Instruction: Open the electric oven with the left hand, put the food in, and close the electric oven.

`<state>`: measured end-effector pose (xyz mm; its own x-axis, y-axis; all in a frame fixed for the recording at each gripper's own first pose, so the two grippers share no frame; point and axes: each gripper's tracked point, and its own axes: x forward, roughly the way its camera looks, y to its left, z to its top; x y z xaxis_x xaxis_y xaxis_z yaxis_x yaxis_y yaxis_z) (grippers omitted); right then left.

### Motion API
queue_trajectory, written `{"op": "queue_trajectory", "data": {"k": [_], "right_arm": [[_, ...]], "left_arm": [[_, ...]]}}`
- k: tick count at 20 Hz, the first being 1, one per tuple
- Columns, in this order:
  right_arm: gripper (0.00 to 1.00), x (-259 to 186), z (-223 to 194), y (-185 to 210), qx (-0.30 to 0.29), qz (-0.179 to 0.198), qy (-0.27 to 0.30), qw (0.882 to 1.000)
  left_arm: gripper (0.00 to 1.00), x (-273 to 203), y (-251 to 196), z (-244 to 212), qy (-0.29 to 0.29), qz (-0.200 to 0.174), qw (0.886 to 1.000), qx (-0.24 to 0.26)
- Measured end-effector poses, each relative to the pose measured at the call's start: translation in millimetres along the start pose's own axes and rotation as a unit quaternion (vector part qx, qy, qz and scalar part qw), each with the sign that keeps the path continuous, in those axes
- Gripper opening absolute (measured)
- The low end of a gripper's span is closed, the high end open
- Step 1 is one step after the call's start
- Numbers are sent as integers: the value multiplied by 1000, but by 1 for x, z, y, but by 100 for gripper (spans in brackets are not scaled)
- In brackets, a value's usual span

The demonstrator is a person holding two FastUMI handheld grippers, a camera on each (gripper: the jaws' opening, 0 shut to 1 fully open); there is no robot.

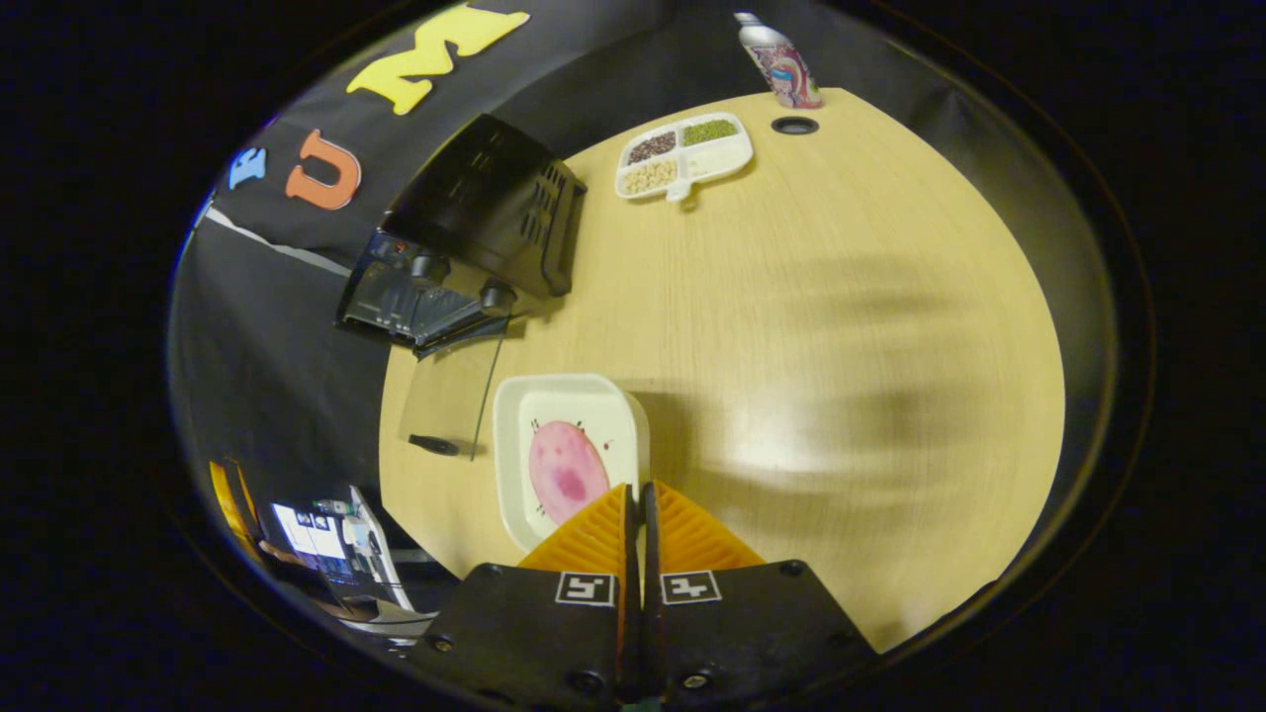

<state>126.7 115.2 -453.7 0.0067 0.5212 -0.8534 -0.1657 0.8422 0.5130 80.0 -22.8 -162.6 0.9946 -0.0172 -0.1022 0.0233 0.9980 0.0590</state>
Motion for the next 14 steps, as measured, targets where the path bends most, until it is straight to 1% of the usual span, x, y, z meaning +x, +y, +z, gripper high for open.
{"op": "queue_trajectory", "data": {"k": [2,3,4,5,7,11,14], "right_arm": [[4,-6,4,15,-8,1,-9,1000],[2,-7,6,26,-13,7,-14,1000],[4,-7,6,37,-16,15,-16,1000],[2,-7,5,49,-18,24,-16,999],[1,-4,4,71,-22,39,-14,999],[2,10,5,117,-22,74,-11,997],[2,29,6,149,-8,97,-4,995]], "left_arm": [[94,-2,7,1,-3,1,1000,0],[94,-4,10,1,-2,3,1000,1],[94,-5,15,-1,0,5,1000,2],[94,-7,21,-2,2,9,1000,4],[94,-11,31,-5,5,16,1000,7],[94,-21,52,-5,6,31,999,8],[94,-29,69,-4,3,46,999,14]]}}
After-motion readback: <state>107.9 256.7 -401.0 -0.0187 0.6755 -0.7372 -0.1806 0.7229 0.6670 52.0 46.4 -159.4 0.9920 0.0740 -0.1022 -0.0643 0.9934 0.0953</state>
